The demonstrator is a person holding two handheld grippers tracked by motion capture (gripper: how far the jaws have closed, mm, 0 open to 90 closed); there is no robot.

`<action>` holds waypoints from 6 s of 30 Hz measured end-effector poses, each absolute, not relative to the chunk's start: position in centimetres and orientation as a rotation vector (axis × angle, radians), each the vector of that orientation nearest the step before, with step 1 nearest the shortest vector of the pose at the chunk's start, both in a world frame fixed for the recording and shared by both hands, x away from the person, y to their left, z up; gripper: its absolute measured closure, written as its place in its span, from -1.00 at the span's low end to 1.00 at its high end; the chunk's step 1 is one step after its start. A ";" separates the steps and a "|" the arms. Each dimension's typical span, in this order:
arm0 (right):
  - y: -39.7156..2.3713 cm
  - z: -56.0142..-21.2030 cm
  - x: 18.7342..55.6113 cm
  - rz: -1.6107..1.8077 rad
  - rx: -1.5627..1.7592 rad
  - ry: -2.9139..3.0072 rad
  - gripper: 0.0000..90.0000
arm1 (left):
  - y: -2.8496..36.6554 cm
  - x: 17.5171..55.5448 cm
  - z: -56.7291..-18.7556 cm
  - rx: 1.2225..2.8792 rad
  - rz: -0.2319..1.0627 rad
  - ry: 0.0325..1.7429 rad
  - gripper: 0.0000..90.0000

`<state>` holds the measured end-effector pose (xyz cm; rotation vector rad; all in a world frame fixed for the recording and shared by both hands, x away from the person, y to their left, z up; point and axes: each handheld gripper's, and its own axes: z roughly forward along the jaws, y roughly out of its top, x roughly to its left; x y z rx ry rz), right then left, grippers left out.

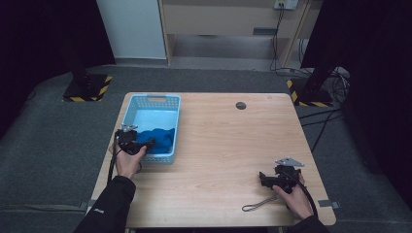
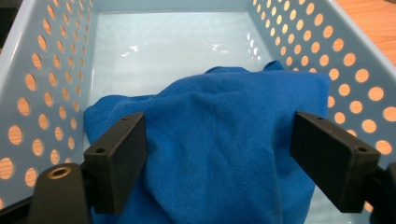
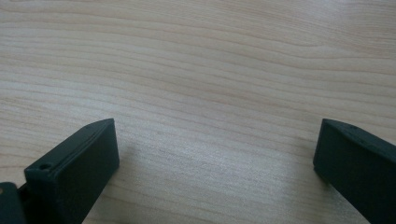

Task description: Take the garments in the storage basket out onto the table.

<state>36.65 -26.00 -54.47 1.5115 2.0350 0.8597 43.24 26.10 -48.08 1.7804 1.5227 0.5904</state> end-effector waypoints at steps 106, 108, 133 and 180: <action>-26.0 -54.5 36.7 0.860 1.512 2.035 -0.99 | 25.1 40.8 -41.0 1.578 0.531 1.379 0.66; -26.0 -54.5 36.6 0.860 1.512 2.035 -0.99 | 25.1 40.7 -40.8 1.572 0.524 1.374 0.66; -26.0 -54.5 36.7 0.860 1.512 2.035 -0.99 | 24.2 39.6 -39.0 1.550 0.492 1.297 0.65; -26.0 -54.5 36.7 0.860 1.511 2.035 -0.99 | 21.4 36.7 -35.8 1.548 0.395 1.093 0.81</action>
